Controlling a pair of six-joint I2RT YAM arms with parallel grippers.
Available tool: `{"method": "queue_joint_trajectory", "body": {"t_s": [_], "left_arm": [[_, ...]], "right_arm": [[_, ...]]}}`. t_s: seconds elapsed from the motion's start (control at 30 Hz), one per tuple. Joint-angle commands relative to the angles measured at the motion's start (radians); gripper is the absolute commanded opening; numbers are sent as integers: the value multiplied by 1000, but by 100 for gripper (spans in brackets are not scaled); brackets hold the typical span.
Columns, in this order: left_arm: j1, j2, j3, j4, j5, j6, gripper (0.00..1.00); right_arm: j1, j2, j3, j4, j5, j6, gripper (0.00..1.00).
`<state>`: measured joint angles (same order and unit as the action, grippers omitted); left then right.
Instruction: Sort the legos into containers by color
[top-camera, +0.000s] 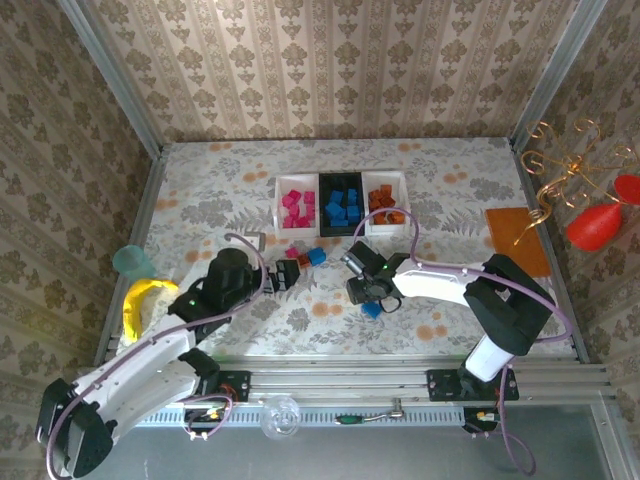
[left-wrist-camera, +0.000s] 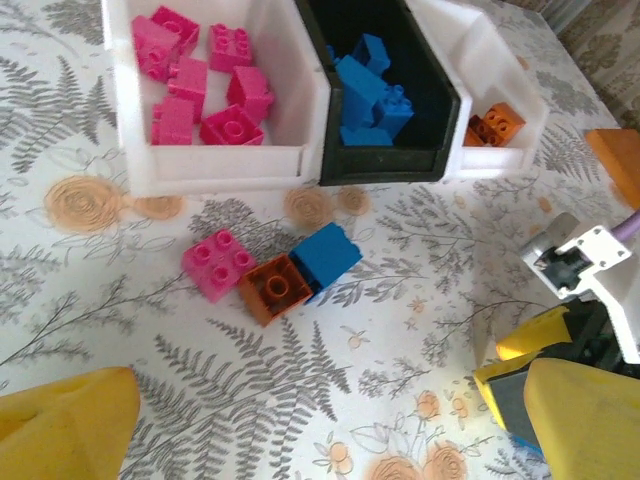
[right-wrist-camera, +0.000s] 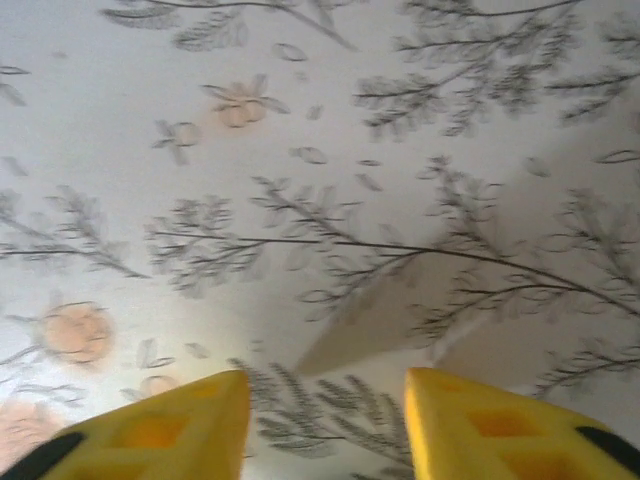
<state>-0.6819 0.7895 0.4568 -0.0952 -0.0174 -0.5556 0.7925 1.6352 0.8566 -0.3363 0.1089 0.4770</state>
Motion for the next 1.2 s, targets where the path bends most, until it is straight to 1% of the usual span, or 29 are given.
{"method": "queue_joint_trajectory", "body": {"t_s": [0.0,0.07,0.23,0.27,0.3,0.33,0.4,0.5,0.53,0.63,0.7,0.73,0.83,1.0,1.17], "left_arm": [[0,-44,-32,-71,-56,-25,100],[0,-63,-47,-85,-63,-24,100],[-1,-88,-78,-101,-73,-32,100],[-1,-91,-82,-102,-72,-35,100],[1,-94,-85,-108,-72,-39,100],[0,-97,-88,-110,-68,-43,100],[-1,-110,-94,-118,-65,-46,100],[0,-133,-108,-123,-68,-45,100],[-1,-137,-111,-124,-69,-46,100],[-1,-132,-115,-114,-59,-46,100],[-1,-123,-113,-109,-49,-46,100],[0,-118,-109,-110,-46,-46,100],[-1,-108,-107,-114,-41,-45,100],[0,-116,-137,-89,-31,-56,100],[-1,-106,-160,-52,-24,-63,100]], "right_arm": [[12,-42,39,36,-88,-27,38],[9,-73,63,27,-88,-43,34],[-42,-119,174,-14,-83,-72,33],[-50,-118,196,-33,-79,-72,36],[-55,-118,214,-59,-72,-68,43],[-57,-120,223,-76,-62,-63,48],[-55,-131,203,-83,-63,-43,49],[-56,-164,130,-67,-59,-2,51],[-57,-176,103,-60,-53,12,54],[-56,-207,45,-55,-54,41,60],[-52,-228,16,-82,-54,60,68],[-45,-236,0,-108,-42,77,70],[-14,-272,-60,-171,-31,152,72],[90,-345,-163,-270,-29,316,74],[171,-408,-217,-325,-82,448,77]]}}
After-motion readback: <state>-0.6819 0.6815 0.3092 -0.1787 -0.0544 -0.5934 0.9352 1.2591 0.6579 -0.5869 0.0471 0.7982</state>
